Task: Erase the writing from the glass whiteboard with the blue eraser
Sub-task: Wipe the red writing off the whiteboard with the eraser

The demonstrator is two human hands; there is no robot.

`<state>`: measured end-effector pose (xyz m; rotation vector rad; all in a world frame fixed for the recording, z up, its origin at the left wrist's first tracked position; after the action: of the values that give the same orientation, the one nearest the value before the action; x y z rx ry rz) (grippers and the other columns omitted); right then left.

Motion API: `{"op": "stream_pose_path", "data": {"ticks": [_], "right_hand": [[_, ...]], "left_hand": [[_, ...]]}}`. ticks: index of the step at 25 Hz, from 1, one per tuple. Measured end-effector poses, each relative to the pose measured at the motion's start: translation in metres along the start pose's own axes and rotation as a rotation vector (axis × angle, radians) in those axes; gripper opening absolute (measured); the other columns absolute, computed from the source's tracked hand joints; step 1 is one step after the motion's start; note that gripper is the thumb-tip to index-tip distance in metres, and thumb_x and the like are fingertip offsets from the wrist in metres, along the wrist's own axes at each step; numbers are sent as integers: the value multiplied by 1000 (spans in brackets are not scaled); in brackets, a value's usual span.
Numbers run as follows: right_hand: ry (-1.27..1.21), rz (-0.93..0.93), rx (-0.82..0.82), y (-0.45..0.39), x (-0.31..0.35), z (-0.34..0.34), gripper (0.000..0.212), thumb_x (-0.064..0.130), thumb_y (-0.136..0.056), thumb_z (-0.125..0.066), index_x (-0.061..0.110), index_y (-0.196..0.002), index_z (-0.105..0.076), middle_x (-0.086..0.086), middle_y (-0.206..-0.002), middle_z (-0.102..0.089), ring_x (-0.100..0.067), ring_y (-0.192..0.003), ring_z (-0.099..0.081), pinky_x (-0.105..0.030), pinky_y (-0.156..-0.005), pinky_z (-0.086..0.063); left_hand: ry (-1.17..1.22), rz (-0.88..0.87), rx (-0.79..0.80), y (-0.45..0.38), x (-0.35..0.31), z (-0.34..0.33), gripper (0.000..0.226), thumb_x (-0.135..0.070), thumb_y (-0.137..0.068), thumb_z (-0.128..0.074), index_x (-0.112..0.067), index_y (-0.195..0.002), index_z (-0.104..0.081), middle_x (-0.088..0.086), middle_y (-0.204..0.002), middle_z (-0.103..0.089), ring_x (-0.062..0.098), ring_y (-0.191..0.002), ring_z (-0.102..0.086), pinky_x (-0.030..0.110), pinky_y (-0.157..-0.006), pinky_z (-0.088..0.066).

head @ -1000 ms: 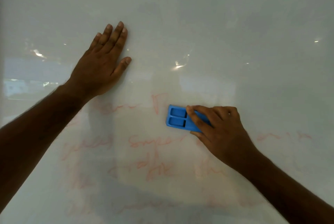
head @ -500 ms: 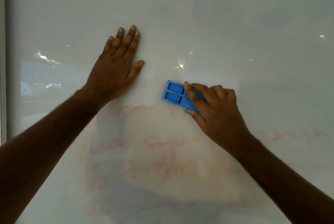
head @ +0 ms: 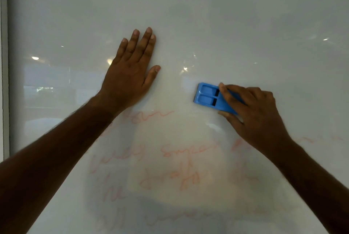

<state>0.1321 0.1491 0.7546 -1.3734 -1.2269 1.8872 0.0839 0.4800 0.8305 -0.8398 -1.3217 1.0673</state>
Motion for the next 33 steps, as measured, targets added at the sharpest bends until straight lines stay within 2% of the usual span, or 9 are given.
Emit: {"op": "stream_pose_path", "data": {"ticks": [3,8,11,15,18,21,26,30,33], "right_hand": [[-22,-47,-5,-27,28,-6,60,48,-102,-49,20,-155,-45,0,-143,-57,-30,-104,-57,-48,-85,-44],[-12,76,16,-9,79,-7,58,45,-101,-51,18,-153,-46,-2,-141,-58,-29,-105,-59,-49,-88,-47],[20,154,45,22,79,-6,54,43,-103,-52,18,-150,-49,-4,-142,-60,-29,-109,-58,-49,-88,-46],[40,154,62,28,60,0,54,41,-101,-52,18,-150,-48,-5,-141,-61,-31,-110,-62,-49,-88,-45],[-17,35,50,-2,54,1,59,44,-101,-53,21,-155,-45,-2,-142,-59,-30,-113,-61,-47,-89,-42],[-80,-53,13,-40,76,-6,60,46,-100,-54,22,-155,-46,2,-143,-58,-28,-112,-56,-46,-89,-41],[-6,66,18,-35,118,-12,60,44,-100,-54,19,-154,-45,-1,-141,-57,-28,-109,-59,-49,-89,-45],[54,190,48,3,111,-8,55,43,-104,-51,17,-153,-46,-4,-142,-60,-28,-111,-61,-49,-88,-47],[51,156,45,11,92,-4,53,43,-105,-46,17,-151,-47,-5,-139,-62,-30,-108,-62,-48,-86,-47]], "left_hand": [[7,-3,2,-1,1,0,71,-47,-117,-28,-6,-174,-17,12,-183,-14,34,-170,-11,45,-138,-6],[0,-45,66,0,7,3,74,-50,-116,-24,-7,-175,-12,11,-184,-9,32,-170,-7,42,-138,-4],[4,-81,85,1,16,8,75,-52,-115,-23,-8,-175,-12,11,-184,-9,30,-170,-7,42,-138,-5],[7,-68,90,6,32,12,76,-55,-115,-20,-11,-175,-12,8,-184,-8,29,-171,-5,38,-138,-1],[31,-43,102,6,48,19,80,-63,-113,-16,-13,-176,-11,5,-184,-7,26,-171,-1,35,-137,3],[39,-32,96,3,59,24,79,-61,-114,-20,-12,-176,-12,5,-184,-8,27,-171,-3,36,-137,1],[59,32,81,12,84,27,77,-58,-115,-23,-12,-176,-10,4,-185,-6,26,-171,-1,40,-138,-2],[47,38,64,25,98,29,76,-57,-115,-23,-12,-176,-10,4,-185,-6,27,-171,-2,43,-139,-3],[39,45,41,30,99,28,76,-56,-115,-23,-11,-175,-12,5,-184,-8,30,-171,-4,48,-139,-6]]}}
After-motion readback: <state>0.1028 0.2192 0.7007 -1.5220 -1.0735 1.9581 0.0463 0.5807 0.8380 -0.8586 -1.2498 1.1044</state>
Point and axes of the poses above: each hand's wrist, its own y-axis away from the middle knuckle, its own z-axis out of the back of the hand, x = y × z, the point moved 3 cm from there along -y, towards the middle knuckle
